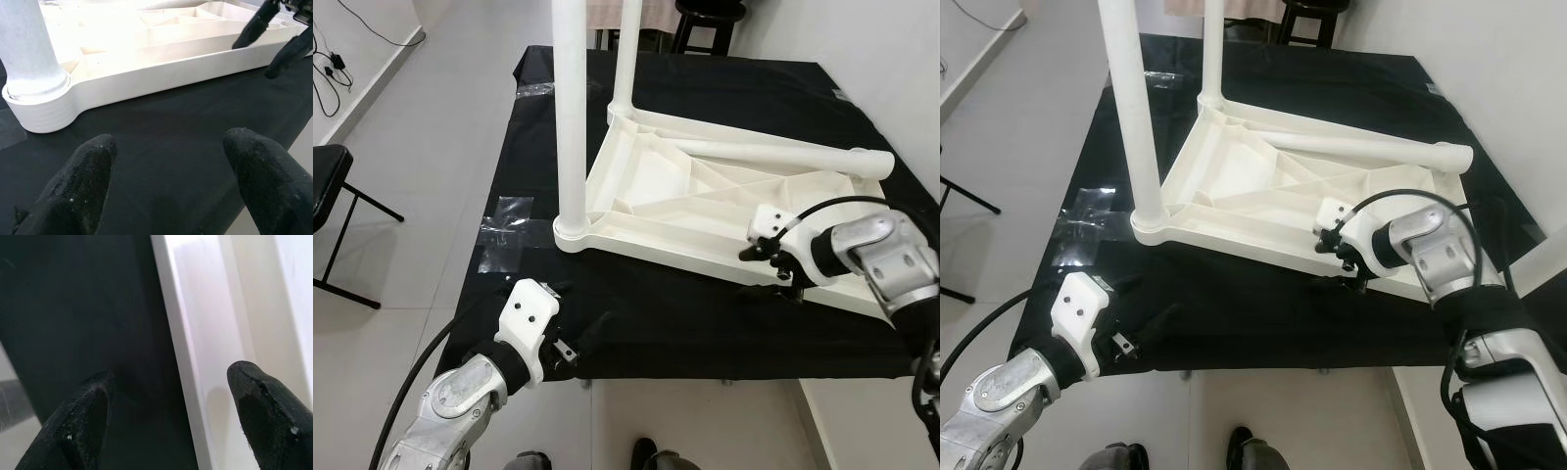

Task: Building children table

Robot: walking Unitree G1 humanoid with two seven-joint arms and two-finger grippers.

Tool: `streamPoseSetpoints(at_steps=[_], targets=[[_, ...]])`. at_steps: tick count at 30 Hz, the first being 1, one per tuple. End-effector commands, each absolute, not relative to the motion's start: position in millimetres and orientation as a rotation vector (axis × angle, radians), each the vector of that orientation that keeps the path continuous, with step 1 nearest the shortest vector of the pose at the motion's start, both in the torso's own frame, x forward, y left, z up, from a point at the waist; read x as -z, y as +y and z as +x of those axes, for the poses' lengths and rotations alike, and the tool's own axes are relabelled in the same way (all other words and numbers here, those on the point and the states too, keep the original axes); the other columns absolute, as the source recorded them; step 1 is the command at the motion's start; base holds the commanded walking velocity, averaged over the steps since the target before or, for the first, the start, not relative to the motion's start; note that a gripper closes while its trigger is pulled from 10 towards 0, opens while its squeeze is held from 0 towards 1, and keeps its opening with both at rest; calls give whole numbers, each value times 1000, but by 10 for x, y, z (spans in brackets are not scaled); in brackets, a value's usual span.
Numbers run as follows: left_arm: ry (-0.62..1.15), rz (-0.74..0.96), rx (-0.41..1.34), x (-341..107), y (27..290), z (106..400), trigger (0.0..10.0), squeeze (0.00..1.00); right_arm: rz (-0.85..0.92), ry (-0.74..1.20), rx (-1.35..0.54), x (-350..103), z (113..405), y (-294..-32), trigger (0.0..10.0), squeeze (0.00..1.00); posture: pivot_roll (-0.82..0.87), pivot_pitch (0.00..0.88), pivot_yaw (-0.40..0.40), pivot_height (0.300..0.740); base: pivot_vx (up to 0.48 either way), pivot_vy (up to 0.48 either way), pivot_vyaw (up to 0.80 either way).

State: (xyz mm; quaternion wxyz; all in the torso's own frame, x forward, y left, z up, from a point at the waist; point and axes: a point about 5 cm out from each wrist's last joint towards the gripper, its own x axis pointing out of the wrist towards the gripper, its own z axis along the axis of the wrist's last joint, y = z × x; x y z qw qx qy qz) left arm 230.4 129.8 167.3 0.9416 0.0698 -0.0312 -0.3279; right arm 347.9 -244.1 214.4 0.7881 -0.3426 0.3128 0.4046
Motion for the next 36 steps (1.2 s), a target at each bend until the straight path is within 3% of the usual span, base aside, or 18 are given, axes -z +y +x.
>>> streamPoseSetpoints(at_steps=[1,2,3,4,5,19,24,29,31,32,33,34,36], targets=[[-41,149,664,-1617,1314,2296,10000,0,-753,704,-816,-2127,3524,-2440,9294,0,121,227,-115,740,0,0,0],[-41,149,664,-1617,1314,2296,10000,0,-753,704,-816,-2127,3524,-2440,9294,0,121,227,-115,740,0,0,0],[-42,150,663,-1618,1315,2297,10000,0,-742,717,-795,-2108,3543,-2434,3882,0,121,228,-115,740,0,0,0],[-43,152,662,-1620,1315,2298,10000,0,-720,731,-767,-2086,3571,-2420,3882,0,121,228,-115,740,0,0,0],[-45,155,662,-1624,1314,2299,10000,0,-686,727,-732,-2087,3612,-2396,0,0,124,229,-116,740,0,0,0],[-50,177,664,-1631,1305,2309,10000,0,-641,783,-730,-2044,3598,-2309,0,0,113,230,-124,740,0,0,0],[-54,181,662,-1636,1305,2313,10000,0,-597,818,-792,-1952,3520,-2144,0,0,113,230,-126,740,0,0,0],[-59,186,662,-1646,1302,2318,10000,0,-328,810,-1041,-1959,3273,-1576,0,0,109,229,-125,740,0,0,0],[-59,186,662,-1646,1302,2318,10000,0,-328,810,-1041,-1959,3273,-1576,0,0,109,229,-125,740,0,0,0],[-60,187,662,-1650,1301,2320,10000,0,-256,793,-1082,-1981,3236,-1417,0,0,110,227,-125,740,0,0,0],[-60,187,662,-1650,1301,2320,10000,0,-256,793,-1082,-1981,3236,-1417,0,0,110,227,-125,740,0,0,0],[-65,190,661,-1661,1299,2326,10000,0,-133,733,-1048,-2007,3294,-1086,0,0,112,223,-127,740,0,0,0],[-66,191,661,-1664,1299,2327,10000,0,-94,718,-1007,-2004,3343,-972,0,0,112,222,-127,740,0,0,0]])
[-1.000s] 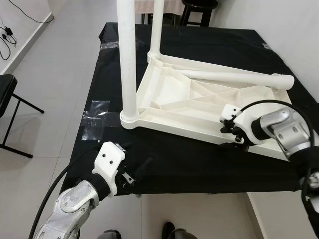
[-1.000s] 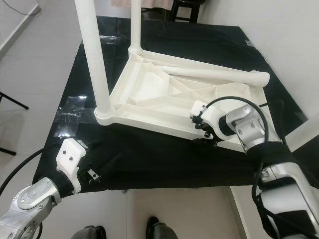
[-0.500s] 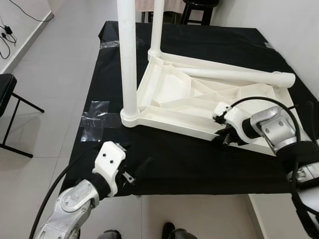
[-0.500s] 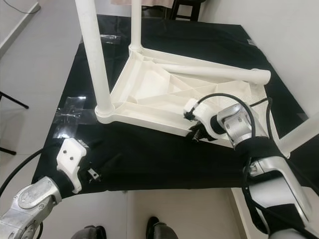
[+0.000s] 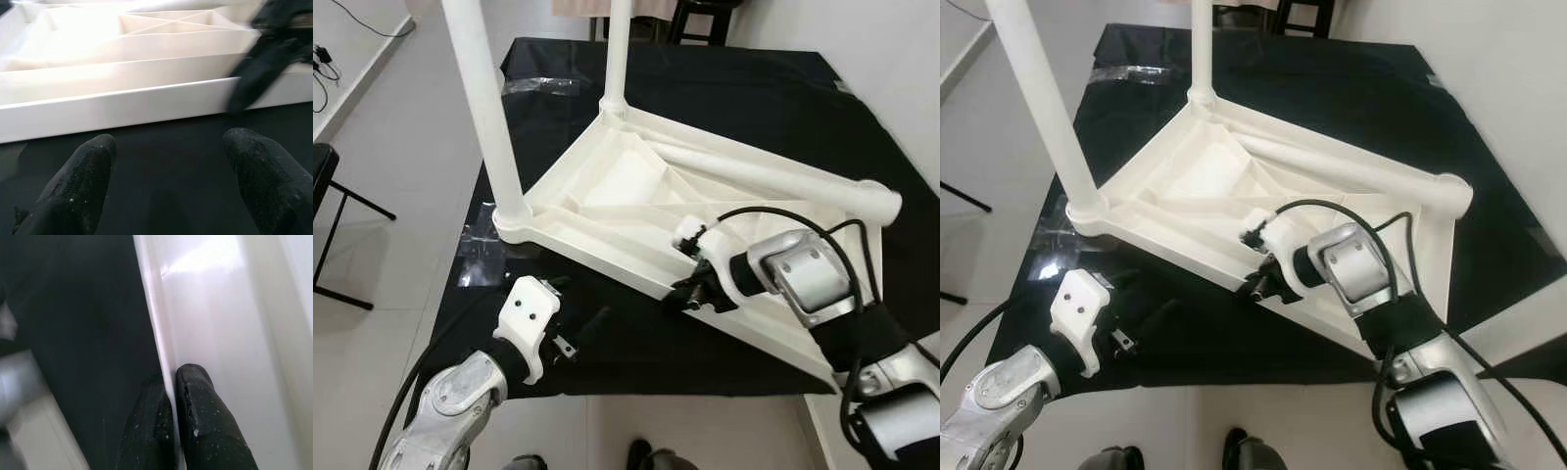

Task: Building children table

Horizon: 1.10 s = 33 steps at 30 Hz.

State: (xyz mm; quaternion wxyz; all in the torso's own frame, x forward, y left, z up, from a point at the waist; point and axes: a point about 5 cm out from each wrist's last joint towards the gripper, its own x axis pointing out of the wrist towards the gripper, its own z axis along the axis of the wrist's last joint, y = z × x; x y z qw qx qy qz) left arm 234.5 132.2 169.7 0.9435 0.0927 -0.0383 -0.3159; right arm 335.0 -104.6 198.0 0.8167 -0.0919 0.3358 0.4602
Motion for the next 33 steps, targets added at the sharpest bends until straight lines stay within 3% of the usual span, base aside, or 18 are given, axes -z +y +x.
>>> streamPoseSetpoints(at_steps=[1,13,14,15,17,18,20,21,27,28,33], targets=[[-67,193,661,-1666,1297,2330,10000,0,-77,688,-931,-1982,3423,-875,0,0,117,219,-127,740,0,0,0],[-76,197,658,-1672,1280,2331,10000,0,8,585,-597,-1930,3646,-650,0,0,145,205,-141,740,0,0,0],[-77,197,660,-1672,1275,2328,10000,0,20,563,-547,-1926,3661,-631,2824,0,147,199,-141,740,0,0,0],[-78,197,661,-1672,1272,2325,10000,0,29,551,-517,-1924,3667,-616,3333,0,147,197,-140,740,0,0,0],[-78,196,662,-1673,1270,2323,10000,0,52,547,-487,-1926,3678,-591,3333,0,151,191,-137,740,0,0,0],[-78,196,663,-1673,1269,2323,10000,0,70,531,-464,-1946,3693,-558,8941,0,149,191,-136,740,0,0,0],[-78,197,664,-1673,1268,2323,10000,0,82,522,-452,-1958,3703,-538,8941,0,149,191,-136,740,0,0,0],[-78,198,667,-1672,1265,2324,10000,0,103,473,-418,-1998,3734,-504,10000,0,149,193,-135,740,0,0,0],[-77,198,670,-1671,1257,2325,10000,0,160,320,-401,-2134,3797,-383,10000,0,152,194,-131,740,0,0,0],[-78,197,671,-1674,1253,2325,10000,0,219,241,-366,-2218,3831,-374,10000,1000,151,196,-133,740,0,0,0],[-79,194,671,-1673,1246,2321,10000,0,295,125,-333,-2363,3845,-387,10000,1000,148,200,-134,740,0,0,0]])
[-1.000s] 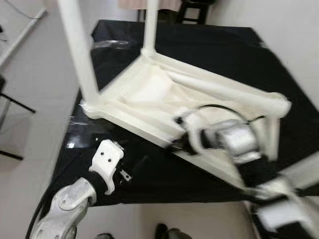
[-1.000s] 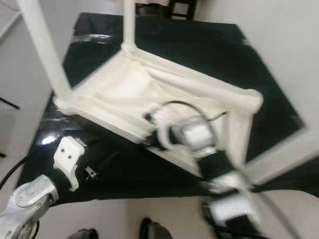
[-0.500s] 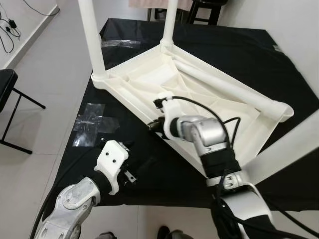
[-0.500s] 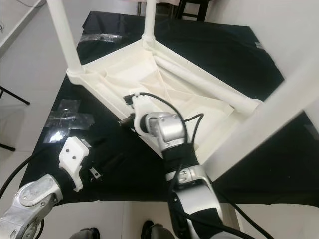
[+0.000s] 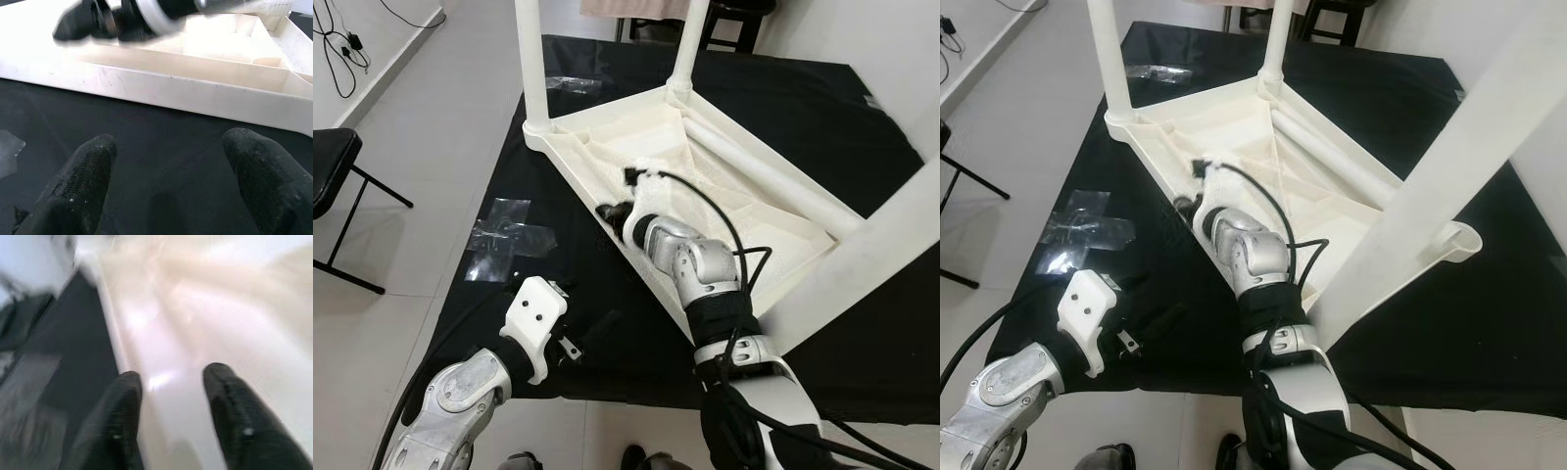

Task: Building children table

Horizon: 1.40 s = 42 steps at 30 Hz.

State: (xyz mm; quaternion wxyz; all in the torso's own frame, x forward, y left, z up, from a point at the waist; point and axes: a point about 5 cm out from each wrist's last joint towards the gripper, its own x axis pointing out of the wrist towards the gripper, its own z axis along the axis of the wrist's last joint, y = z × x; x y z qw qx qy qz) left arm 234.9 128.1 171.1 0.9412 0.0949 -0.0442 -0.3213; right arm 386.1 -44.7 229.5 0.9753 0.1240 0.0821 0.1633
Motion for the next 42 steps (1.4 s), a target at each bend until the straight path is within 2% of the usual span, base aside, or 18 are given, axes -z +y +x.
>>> streamPoseSetpoints(at_steps=[1,4,5,8,9,14,16,18,19,23,30,31,34,38,42], targets=[[-79,194,671,-1673,1246,2321,10000,0,295,125,-333,-2363,3845,-387,10000,1000,148,200,-134,740,0,0,0],[-79,194,669,-1671,1247,2322,10000,0,313,92,-363,-2409,3825,-356,10000,1000,146,200,-135,740,0,0,0],[-80,198,656,-1672,1258,2332,10000,0,346,50,-462,-2465,3761,-279,10000,1000,140,200,-134,740,0,0,0],[-80,204,623,-1671,1290,2359,10000,0,349,6,-546,-2498,3687,-231,10000,1000,139,201,-134,740,0,0,0],[-75,217,544,-1666,1370,2420,10000,0,353,-36,-654,-2472,3571,-216,10000,0,132,200,-135,740,0,0,0],[-73,229,473,-1666,1448,2470,10000,0,364,-50,-744,-2412,3467,-217,10000,0,129,202,-136,740,0,0,0],[-68,248,332,-1676,1625,2554,10000,0,380,-53,-888,-2262,3234,-310,10000,0,116,203,-130,740,0,0,0],[-68,248,332,-1676,1625,2554,10000,0,380,-53,-888,-2262,3234,-310,10000,0,116,203,-130,740,0,0,0],[-61,254,285,-1679,1692,2579,10000,0,386,-47,-936,-2196,3139,-362,10000,0,114,203,-127,740,0,0,0],[-58,259,247,-1686,1759,2603,10000,0,387,-33,-971,-2080,3032,-471,10000,0,108,201,-122,740,0,480,0],[-72,272,233,-1703,1779,2619,10000,0,363,-3,-950,-1883,2956,-718,10000,0,105,200,-119,740,0,480,0],[-78,268,225,-1702,1779,2623,10000,0,344,6,-902,-1805,2945,-825,10000,0,106,200,-120,740,0,0,0],[-81,269,227,-1701,1773,2621,10000,0,337,10,-878,-1776,2944,-868,10000,0,106,200,-122,740,0,0,0],[-70,261,224,-1662,1762,2610,10000,0,337,19,-729,-1685,2989,-1052,10000,0,103,201,-120,740,0,0,0],[-66,264,234,-1635,1756,2600,10000,0,339,21,-657,-1654,3016,-1130,10000,0,102,200,-119,740,0,0,0]])
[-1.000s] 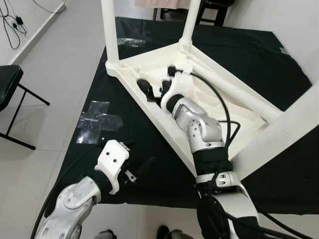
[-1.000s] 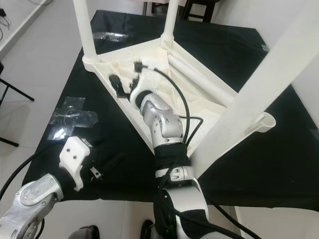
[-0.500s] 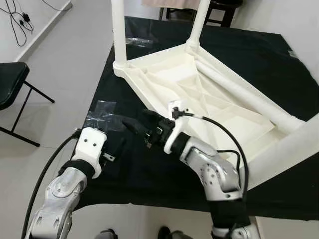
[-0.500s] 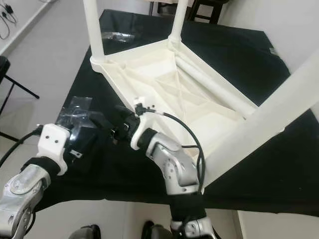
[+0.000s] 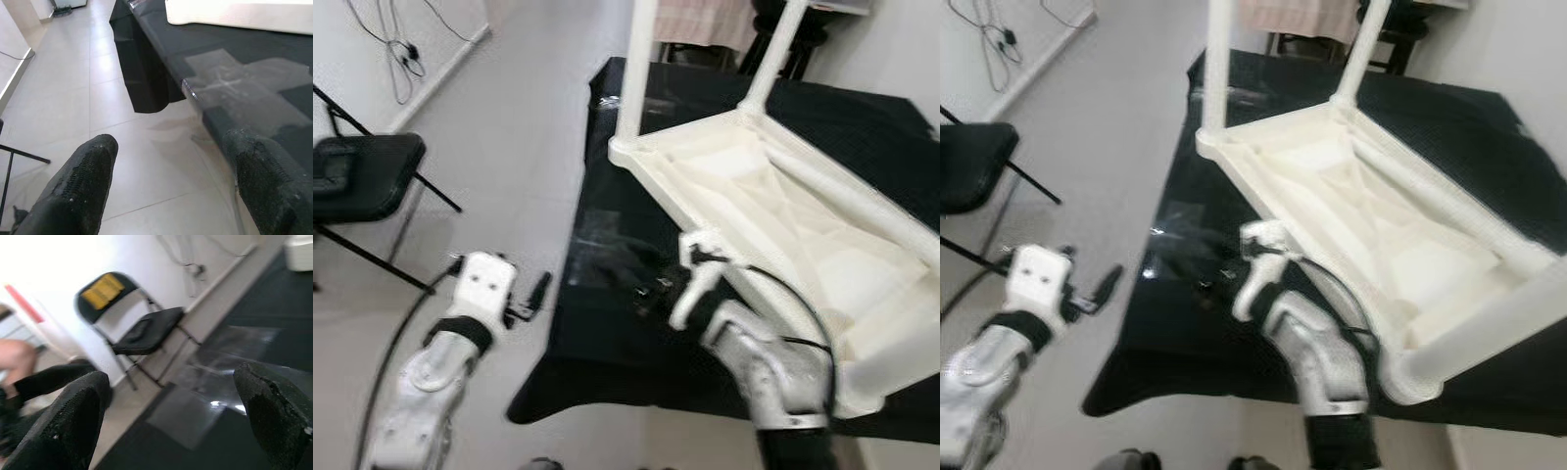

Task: Building children table

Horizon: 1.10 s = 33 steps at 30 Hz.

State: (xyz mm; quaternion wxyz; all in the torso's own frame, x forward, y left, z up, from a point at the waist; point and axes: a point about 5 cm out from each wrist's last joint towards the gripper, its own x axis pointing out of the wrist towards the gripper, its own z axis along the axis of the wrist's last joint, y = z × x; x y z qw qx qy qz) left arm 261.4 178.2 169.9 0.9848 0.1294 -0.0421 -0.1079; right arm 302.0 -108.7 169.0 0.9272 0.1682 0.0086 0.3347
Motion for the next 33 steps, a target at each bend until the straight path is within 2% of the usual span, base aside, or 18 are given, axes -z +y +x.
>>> streamPoseSetpoints(at_steps=[1,6,9,14,16,18,19,20,21,23,27,33], targets=[[-66,257,249,-1619,1745,2585,10000,0,344,23,-616,-1633,3025,-1179,10000,0,100,199,-120,740,0,0,0],[-57,230,274,-1568,1727,2540,10000,0,365,25,-603,-1596,2980,-1269,10000,0,96,199,-119,740,0,0,0],[-38,201,315,-1511,1689,2487,10000,0,374,27,-828,-1622,2772,-1297,10000,0,94,197,-117,740,0,-467,0],[-41,182,336,-1512,1648,2483,10000,0,350,51,-991,-1646,2658,-1358,10000,0,93,196,-114,740,0,-466,0],[-41,182,336,-1512,1648,2483,10000,0,350,51,-991,-1646,2658,-1358,10000,0,93,196,-114,740,0,-465,0],[-44,175,345,-1520,1624,2489,10000,0,311,91,-1140,-1658,2553,-1419,10000,0,96,197,-111,740,0,-465,0],[-44,175,345,-1520,1624,2489,10000,0,311,91,-1140,-1658,2553,-1419,10000,0,96,197,-111,740,0,-465,0],[-45,172,355,-1522,1607,2489,10000,0,290,125,-1246,-1670,2467,-1488,10000,0,97,197,-109,740,0,0,0],[-45,172,355,-1522,1607,2489,10000,0,290,125,-1246,-1670,2467,-1488,10000,0,97,197,-109,740,0,0,0],[-51,160,373,-1531,1585,2482,10000,0,250,182,-1396,-1734,2342,-1660,10000,0,98,200,-111,740,0,0,0],[-56,152,381,-1538,1583,2475,10000,0,221,211,-1462,-1787,2278,-1743,10000,0,96,201,-112,740,0,0,0],[-53,159,386,-1535,1576,2471,10000,0,150,304,-1565,-1737,2115,-1725,10000,0,97,203,-112,740,0,0,0]])
